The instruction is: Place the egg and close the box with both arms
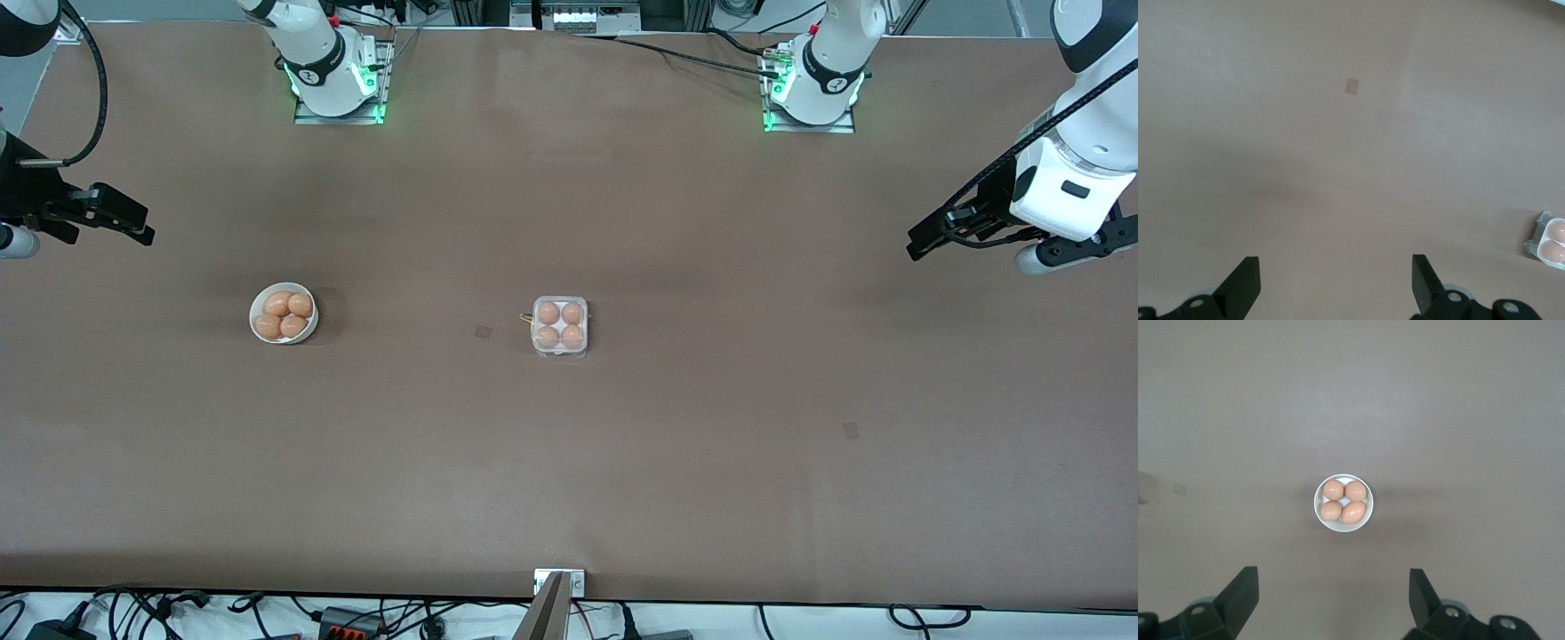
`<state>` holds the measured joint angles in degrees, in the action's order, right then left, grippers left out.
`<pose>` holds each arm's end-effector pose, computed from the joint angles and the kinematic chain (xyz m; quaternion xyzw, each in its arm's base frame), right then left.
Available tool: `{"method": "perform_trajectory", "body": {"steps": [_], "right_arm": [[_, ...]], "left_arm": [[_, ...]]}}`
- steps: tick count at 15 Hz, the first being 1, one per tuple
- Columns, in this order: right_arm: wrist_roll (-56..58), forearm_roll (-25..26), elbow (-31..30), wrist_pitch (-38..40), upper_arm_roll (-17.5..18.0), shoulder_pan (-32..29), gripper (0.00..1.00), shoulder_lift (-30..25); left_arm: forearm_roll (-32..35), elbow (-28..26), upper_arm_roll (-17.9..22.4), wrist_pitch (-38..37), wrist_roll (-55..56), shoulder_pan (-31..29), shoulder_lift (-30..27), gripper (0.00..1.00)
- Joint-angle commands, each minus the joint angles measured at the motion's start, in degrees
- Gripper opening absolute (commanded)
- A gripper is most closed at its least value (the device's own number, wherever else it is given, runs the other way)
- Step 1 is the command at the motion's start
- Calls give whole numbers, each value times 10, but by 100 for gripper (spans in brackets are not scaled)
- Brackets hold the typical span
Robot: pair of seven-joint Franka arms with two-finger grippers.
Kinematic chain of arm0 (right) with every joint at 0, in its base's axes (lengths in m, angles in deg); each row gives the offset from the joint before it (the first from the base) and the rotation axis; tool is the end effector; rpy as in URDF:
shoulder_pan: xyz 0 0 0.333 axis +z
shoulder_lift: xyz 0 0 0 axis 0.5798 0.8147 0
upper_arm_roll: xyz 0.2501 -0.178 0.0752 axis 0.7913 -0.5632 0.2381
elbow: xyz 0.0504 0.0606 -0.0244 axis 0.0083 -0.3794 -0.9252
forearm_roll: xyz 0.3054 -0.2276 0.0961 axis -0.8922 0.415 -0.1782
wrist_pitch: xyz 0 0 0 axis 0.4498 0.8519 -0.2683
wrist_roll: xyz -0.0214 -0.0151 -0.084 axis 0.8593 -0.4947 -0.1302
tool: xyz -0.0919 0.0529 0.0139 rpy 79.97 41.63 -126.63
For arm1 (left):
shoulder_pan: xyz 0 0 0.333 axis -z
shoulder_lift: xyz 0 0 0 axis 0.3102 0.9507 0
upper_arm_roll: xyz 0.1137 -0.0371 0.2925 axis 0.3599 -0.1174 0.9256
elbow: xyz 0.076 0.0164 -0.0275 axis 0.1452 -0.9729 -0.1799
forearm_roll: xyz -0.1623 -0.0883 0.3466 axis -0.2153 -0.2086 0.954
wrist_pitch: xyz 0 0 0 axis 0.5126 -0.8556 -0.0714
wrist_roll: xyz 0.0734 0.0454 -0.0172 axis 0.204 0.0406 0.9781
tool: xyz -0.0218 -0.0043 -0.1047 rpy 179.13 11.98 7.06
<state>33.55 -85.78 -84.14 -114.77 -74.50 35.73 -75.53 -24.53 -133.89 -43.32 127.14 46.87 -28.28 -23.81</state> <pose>0.5656 -0.0190 0.5861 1.0000 -0.0051 0.0057 0.0015 0.5526 -0.0497 0.5696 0.9874 0.1579 0.0012 0.0093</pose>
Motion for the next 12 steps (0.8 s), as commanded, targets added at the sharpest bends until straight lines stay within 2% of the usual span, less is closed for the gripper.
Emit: {"method": "perform_trajectory", "body": {"steps": [1, 4, 12], "right_arm": [[8, 4, -5, 5, 8, -9, 100, -9], [8, 4, -5, 5, 8, -9, 100, -9], [8, 4, -5, 5, 8, -9, 100, -9]], "left_arm": [[-7, 16, -3, -16, -33, -4, 4, 100], [-3, 16, -9, -26, -112, -3, 2, 100], [-7, 16, -16, -55, -122, -3, 1, 100]]}}
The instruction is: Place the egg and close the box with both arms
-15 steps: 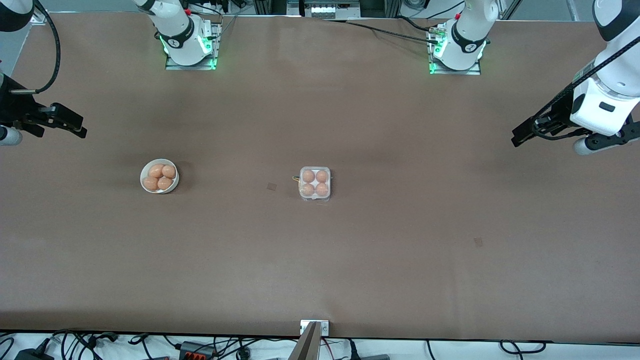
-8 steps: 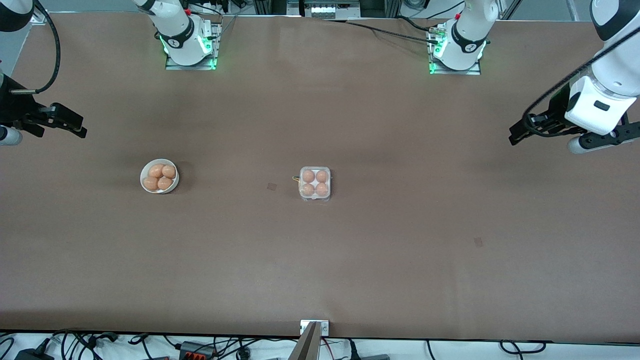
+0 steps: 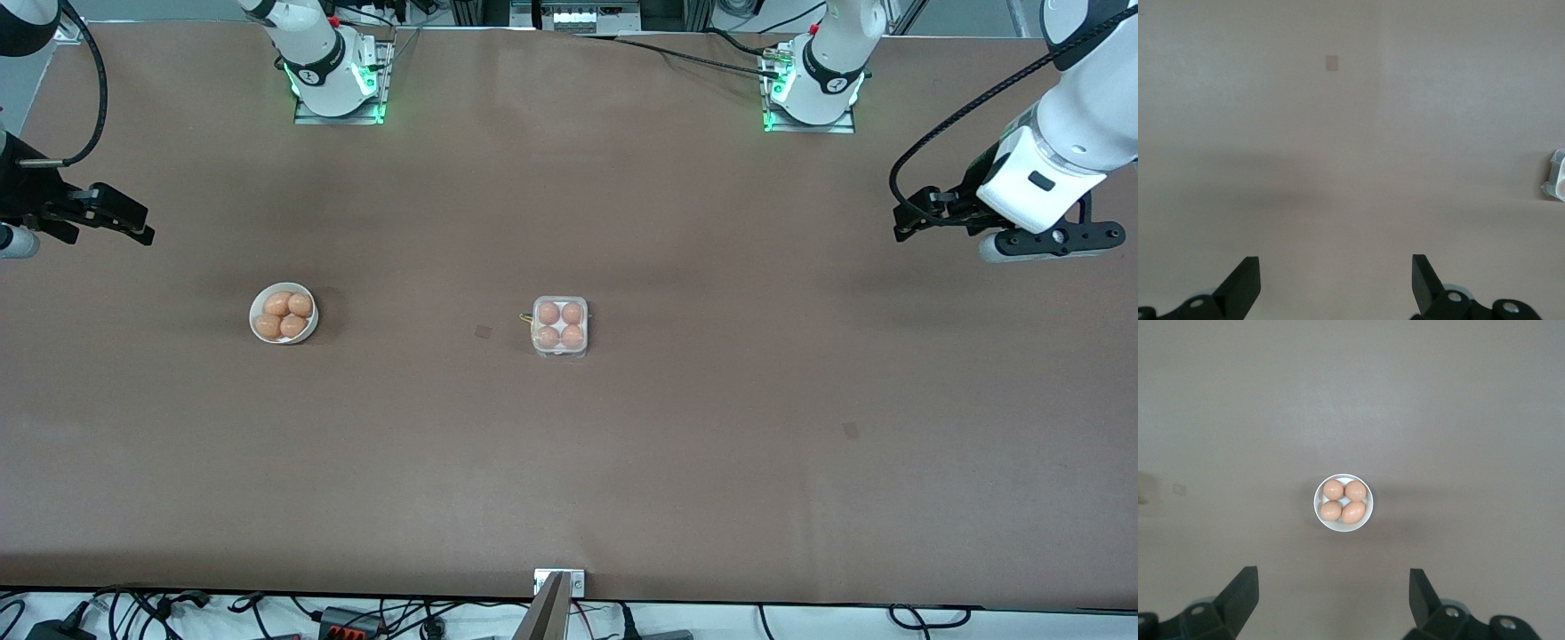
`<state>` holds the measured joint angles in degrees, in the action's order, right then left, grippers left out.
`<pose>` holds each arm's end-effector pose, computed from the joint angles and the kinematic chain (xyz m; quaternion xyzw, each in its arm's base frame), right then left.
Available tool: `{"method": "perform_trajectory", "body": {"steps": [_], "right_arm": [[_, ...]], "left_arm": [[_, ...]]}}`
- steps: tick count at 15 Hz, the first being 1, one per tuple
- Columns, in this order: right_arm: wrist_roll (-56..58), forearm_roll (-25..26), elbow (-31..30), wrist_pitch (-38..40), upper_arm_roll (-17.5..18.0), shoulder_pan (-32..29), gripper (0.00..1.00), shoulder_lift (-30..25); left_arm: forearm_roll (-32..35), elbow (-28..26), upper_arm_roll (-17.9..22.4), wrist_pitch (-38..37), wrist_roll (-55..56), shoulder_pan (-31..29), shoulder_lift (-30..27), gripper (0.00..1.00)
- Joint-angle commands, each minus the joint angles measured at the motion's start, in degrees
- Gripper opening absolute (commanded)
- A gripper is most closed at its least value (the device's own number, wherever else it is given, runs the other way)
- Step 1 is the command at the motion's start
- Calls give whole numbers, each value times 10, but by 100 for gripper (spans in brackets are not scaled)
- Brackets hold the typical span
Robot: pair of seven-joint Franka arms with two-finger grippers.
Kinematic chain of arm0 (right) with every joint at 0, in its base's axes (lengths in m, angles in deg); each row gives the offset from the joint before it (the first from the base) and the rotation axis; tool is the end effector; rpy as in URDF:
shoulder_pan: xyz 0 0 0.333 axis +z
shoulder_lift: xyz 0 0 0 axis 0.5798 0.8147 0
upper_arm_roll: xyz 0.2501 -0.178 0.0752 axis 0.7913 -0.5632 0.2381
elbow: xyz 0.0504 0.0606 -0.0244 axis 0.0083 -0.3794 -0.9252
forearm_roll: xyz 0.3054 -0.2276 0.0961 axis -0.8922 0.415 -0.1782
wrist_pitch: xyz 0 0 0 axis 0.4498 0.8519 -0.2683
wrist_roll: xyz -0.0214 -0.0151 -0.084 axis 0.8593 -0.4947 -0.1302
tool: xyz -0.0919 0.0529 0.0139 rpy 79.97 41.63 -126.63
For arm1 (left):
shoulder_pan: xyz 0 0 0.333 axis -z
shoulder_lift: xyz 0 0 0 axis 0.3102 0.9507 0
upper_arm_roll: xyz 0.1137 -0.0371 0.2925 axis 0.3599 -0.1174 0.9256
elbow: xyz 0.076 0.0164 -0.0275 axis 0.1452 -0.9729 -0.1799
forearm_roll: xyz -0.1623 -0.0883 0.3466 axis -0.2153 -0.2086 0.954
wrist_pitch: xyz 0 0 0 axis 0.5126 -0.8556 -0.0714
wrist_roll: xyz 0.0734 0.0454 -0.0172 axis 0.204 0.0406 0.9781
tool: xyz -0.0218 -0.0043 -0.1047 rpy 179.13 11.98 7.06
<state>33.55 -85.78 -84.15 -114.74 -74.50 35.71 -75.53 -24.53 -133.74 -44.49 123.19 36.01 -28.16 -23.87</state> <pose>0.5656 -0.0192 0.5860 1.0000 -0.0053 0.0054 0.0015 0.5438 -0.0617 0.5654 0.9982 0.0521 -0.0303 0.0037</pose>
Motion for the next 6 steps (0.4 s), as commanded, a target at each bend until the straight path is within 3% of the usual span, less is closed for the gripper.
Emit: {"method": "perform_trajectory", "body": {"steps": [1, 6], "right_arm": [[8, 3, -5, 4, 8, -9, 100, -9], [7, 3, -5, 3, 8, -9, 100, -9]], "left_arm": [[-10, 15, -3, -16, -12, -5, 1, 100], [-10, 15, -3, -15, -7, -5, 2, 100]]}}
